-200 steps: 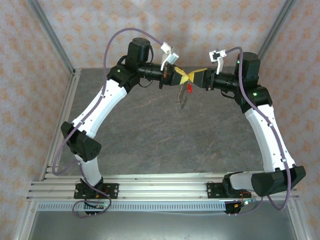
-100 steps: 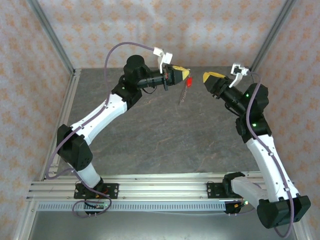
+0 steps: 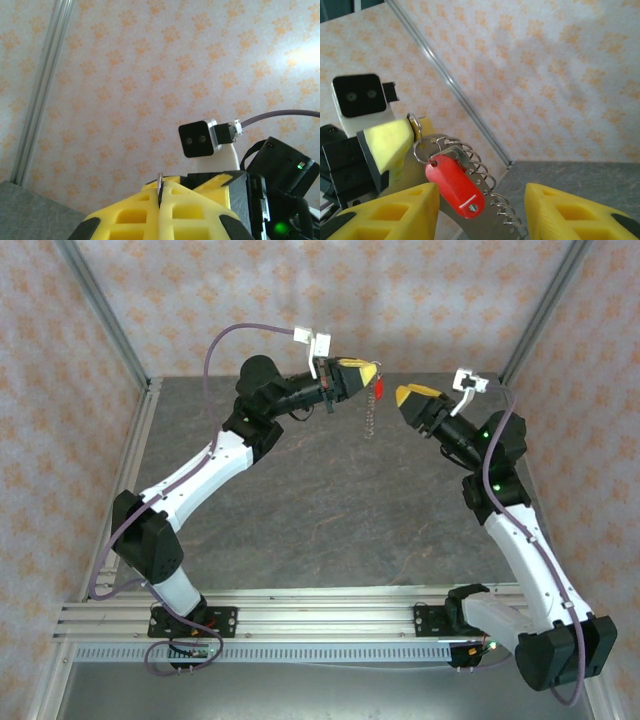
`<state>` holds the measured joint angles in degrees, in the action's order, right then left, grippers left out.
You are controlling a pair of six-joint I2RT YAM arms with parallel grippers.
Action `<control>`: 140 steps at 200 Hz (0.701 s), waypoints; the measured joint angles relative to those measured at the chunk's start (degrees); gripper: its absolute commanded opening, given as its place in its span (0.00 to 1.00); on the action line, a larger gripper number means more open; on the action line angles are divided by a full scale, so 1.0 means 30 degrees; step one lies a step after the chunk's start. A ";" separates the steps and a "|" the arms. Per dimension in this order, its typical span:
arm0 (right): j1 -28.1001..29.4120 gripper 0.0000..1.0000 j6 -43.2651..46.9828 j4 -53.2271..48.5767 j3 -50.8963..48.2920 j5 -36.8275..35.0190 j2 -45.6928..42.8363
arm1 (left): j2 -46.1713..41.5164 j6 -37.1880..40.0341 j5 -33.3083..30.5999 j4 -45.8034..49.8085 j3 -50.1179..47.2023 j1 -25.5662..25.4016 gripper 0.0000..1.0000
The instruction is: Put the keys on the keyring
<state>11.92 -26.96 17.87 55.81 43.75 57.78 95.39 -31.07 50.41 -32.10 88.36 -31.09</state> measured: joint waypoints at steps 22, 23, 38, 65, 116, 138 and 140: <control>0.0561 0.49 0.0211 0.0007 0.0029 0.0313 0.0393 | 0.0044 -0.0648 0.0211 -0.0379 0.0117 0.0000 0.00; 0.0576 0.49 0.0219 0.0007 0.0029 0.0342 0.0408 | 0.0058 -0.0699 0.0219 -0.0401 0.0131 0.0000 0.00; 0.0874 0.50 0.0364 0.0000 0.0131 0.0510 0.0699 | 0.0138 -0.0903 0.0488 -0.0605 0.0284 0.0000 0.00; 0.1290 0.51 0.0590 -0.0036 0.0401 0.0780 0.1086 | 0.0160 -0.1188 0.0758 -0.0670 0.0357 0.0000 0.00; 0.1872 0.53 0.1319 -0.0277 0.1151 0.0721 0.1348 | 0.0219 -0.1195 0.1122 -0.0656 0.0627 -0.0015 0.00; 0.1931 0.51 0.1596 -0.0459 0.1413 0.0561 0.1515 | 0.0219 -0.1195 0.1137 -0.0641 0.0648 -0.0015 0.00; 0.1931 0.51 0.1625 -0.0466 0.1413 0.0539 0.1515 | 0.0219 -0.1195 0.1137 -0.0634 0.0648 -0.0015 0.00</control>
<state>17.72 -22.09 16.47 60.05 45.36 62.33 96.05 -34.65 53.82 -34.00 90.30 -31.14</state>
